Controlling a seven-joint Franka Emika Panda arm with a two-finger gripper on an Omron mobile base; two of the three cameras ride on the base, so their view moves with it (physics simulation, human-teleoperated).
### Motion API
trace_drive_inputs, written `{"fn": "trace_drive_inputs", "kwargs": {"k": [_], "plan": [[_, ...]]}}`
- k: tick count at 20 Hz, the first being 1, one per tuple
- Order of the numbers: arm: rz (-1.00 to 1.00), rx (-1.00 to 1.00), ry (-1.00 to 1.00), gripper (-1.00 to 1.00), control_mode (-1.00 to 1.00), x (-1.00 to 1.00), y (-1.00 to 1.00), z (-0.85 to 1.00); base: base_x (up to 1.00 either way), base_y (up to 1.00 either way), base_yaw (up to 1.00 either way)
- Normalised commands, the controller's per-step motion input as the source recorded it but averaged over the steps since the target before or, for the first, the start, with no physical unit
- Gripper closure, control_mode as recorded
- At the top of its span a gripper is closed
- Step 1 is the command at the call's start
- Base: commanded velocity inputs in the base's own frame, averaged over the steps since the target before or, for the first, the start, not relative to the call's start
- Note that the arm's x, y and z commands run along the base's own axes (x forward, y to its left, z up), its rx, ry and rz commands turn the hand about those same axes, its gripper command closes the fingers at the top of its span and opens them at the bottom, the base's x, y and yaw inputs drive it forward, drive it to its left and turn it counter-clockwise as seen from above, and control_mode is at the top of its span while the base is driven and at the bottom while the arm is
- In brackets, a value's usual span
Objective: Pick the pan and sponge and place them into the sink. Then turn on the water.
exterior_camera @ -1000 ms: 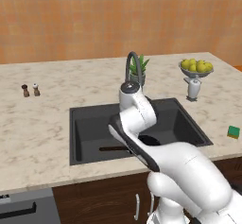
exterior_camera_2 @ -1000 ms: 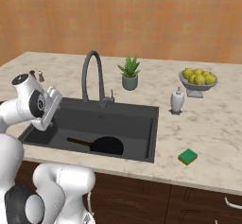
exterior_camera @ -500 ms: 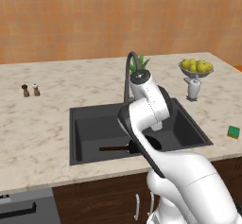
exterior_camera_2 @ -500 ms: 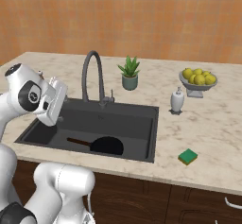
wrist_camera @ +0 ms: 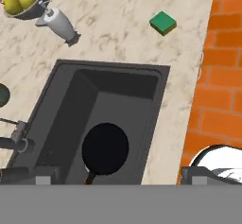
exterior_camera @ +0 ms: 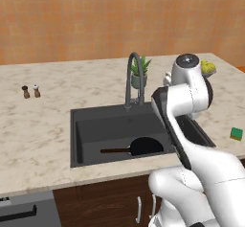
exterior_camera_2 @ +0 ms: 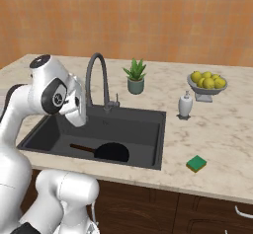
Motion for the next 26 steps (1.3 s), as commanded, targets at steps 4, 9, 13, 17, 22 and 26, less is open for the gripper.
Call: {"fn": "trace_drive_inputs", "kwargs": {"k": [4, 9, 13, 17, 22, 26], "plan": [[0.51, 0.00, 0.34, -1.00, -1.00, 0.07, -0.76, -0.09, 0.00, 0.00, 0.00], [0.35, -0.06, 0.53, -1.00, -1.00, 0.84, -0.60, -0.24, 0.00, 0.00, 0.00], [0.31, -0.04, 0.41, -1.00, -1.00, 0.99, -0.57, -0.35, 0.00, 0.00, 0.00], [0.11, 0.01, 0.15, -1.00, -1.00, 0.89, -0.66, -0.44, 0.00, 0.00, 0.00], [0.01, 0.11, 0.09, -1.00, -1.00, 0.45, -0.89, -0.38, 0.00, 0.00, 0.00], [0.03, 0.19, 0.01, -1.00, -1.00, 0.04, -0.89, -0.48, 0.00, 0.00, 0.00]]}}
